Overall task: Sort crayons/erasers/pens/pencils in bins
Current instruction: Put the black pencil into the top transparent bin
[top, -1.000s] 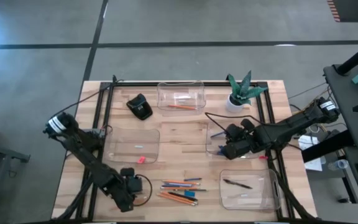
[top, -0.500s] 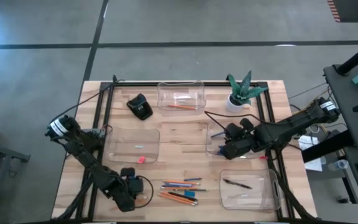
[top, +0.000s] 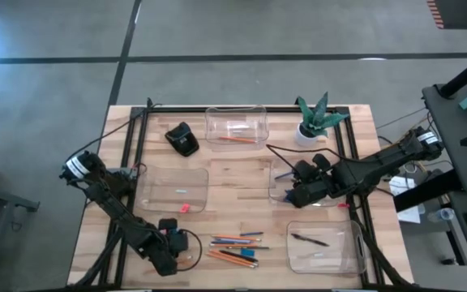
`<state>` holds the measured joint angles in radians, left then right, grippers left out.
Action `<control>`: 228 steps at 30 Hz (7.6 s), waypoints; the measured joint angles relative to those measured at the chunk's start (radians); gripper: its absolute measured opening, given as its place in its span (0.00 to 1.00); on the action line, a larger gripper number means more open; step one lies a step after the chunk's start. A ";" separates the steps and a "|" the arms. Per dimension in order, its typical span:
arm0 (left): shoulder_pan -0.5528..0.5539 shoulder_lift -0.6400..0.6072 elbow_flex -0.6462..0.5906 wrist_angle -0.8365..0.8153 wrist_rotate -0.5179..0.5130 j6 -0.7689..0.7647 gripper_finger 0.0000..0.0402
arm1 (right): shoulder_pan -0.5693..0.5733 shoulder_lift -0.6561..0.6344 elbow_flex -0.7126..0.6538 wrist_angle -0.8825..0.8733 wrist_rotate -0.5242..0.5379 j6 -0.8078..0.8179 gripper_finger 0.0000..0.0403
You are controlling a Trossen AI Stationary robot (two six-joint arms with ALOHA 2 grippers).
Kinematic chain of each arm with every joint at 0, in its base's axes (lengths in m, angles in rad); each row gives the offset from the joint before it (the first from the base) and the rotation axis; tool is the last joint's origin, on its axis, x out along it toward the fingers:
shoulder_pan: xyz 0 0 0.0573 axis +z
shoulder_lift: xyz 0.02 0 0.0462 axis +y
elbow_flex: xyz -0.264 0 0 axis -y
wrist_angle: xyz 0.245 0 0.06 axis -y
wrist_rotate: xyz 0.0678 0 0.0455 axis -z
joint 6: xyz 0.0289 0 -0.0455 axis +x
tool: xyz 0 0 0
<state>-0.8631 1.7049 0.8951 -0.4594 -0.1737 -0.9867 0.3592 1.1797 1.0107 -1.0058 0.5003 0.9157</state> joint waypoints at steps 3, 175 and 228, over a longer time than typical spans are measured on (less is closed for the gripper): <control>0.000 -0.057 -0.007 -0.002 -0.024 0.001 0.02 | 0.000 0.000 0.000 0.000 0.000 -0.004 0.31; 0.017 -0.316 -0.032 0.659 -0.379 0.469 0.00 | -0.347 1.115 0.918 0.000 -0.538 -0.642 0.16; 0.072 -0.315 -0.035 0.679 -0.382 0.468 0.00 | -0.606 0.709 0.643 0.575 -0.107 -1.085 0.02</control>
<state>-0.7914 1.3899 0.8604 0.2201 -0.5555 -0.5182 -0.2472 1.8892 1.6535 -0.4310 0.3936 -0.1688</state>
